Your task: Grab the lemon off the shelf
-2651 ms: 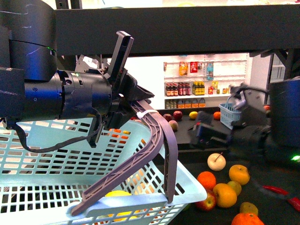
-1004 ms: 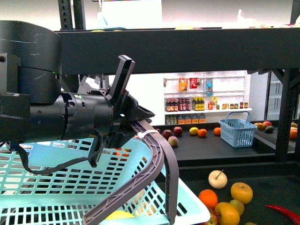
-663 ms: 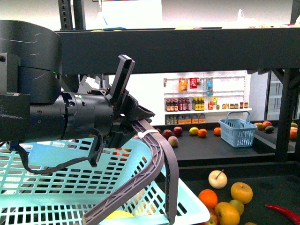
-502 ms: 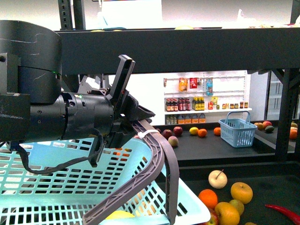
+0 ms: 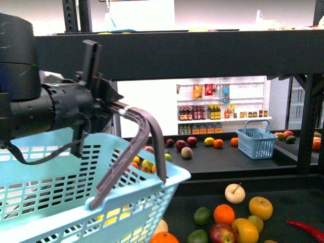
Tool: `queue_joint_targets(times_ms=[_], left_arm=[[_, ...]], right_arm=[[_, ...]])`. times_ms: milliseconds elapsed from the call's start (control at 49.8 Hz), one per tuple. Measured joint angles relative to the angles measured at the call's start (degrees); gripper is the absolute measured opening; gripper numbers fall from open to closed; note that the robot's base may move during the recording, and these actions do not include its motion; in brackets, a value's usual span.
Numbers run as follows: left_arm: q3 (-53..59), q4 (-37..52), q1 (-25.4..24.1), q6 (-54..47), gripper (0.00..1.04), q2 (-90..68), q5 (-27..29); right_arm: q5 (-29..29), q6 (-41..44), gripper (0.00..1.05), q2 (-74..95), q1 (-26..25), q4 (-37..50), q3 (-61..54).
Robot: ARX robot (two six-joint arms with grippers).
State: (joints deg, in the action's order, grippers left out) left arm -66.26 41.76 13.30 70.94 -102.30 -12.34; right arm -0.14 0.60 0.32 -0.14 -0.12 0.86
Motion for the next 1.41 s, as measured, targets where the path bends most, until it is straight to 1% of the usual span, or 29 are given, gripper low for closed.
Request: queue_joint_targets(times_ms=[141,221,241,402,602,663,743,864,1024,1205,1406], left_arm=[[0.44,8.48,-7.67,6.27,0.09,-0.04,3.69],[1.77,11.65,-12.09,7.63,0.09,-0.07,3.98],[1.92,11.96,-12.57,7.76,0.09,-0.07,3.91],[4.26,15.91,-19.10,9.29,0.09,-0.87,2.08],[6.32,23.06,-28.11,13.11,0.09,-2.75,0.07],[6.34,24.68,-30.47,13.99,0.09,-3.45,-1.07],[6.34,27.61,-34.34,15.47,0.09,-4.72,-4.20],[5.92,30.88,-38.51,17.18,0.09,-7.13,-7.43],[4.13,33.70,-41.03,19.10,0.09,-10.34,-10.43],[2.12,37.11,-42.91,21.86,0.09,-13.88,-10.58],[2.12,37.55,-43.58,22.84,0.09,-16.00,-10.19]], right_arm=[[0.00,0.00,0.97,0.02,0.00,0.00,0.00],[0.00,0.00,0.97,0.00,0.00,0.00,0.00],[0.00,0.00,0.97,0.02,0.00,0.00,0.00],[-0.02,0.00,0.97,0.02,0.00,0.00,0.00],[0.00,0.00,0.97,0.00,0.00,0.00,0.00],[0.00,0.00,0.97,0.00,0.00,0.00,0.00],[-0.02,0.00,0.97,0.00,0.00,0.00,0.00],[-0.02,0.00,0.97,0.00,0.00,0.00,0.00],[-0.02,0.00,0.97,0.00,0.00,0.00,0.00],[0.00,0.00,0.97,0.00,0.00,0.00,0.00],[0.00,0.00,0.97,0.00,0.00,0.00,0.00]])
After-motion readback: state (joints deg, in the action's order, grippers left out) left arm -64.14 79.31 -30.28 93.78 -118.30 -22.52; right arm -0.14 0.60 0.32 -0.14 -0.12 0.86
